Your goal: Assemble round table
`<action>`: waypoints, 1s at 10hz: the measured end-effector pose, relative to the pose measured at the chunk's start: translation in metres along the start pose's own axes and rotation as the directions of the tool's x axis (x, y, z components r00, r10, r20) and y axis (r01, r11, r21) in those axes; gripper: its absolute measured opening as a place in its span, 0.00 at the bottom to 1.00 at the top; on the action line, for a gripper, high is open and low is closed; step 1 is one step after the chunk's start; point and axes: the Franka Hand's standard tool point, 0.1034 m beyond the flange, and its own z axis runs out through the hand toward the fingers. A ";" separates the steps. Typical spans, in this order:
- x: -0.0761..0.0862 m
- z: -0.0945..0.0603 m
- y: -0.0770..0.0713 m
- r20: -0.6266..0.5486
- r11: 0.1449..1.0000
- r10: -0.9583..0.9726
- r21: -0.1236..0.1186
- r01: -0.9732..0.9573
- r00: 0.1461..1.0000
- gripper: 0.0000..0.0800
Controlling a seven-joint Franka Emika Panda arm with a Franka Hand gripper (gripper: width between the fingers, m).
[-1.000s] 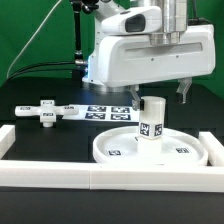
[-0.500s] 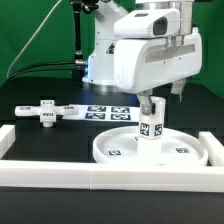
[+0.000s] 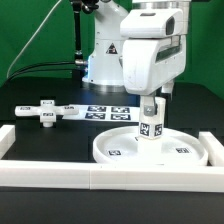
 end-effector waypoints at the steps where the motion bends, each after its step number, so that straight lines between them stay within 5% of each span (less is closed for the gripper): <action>1: -0.001 0.001 0.000 0.014 0.994 -0.114 -0.005 0.114 0.993 0.81; 3: -0.001 0.002 0.002 0.016 0.977 -0.212 -0.027 0.212 0.977 0.81; 9: -0.011 0.007 0.005 0.058 0.853 -0.521 -0.016 0.522 0.852 0.81; 10: -0.011 0.007 0.005 0.058 0.861 -0.506 -0.017 0.508 0.860 0.67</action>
Offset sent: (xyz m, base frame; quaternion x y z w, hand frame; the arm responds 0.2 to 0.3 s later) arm 0.0007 0.0047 -0.0093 -0.0215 0.0224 -0.1993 0.9794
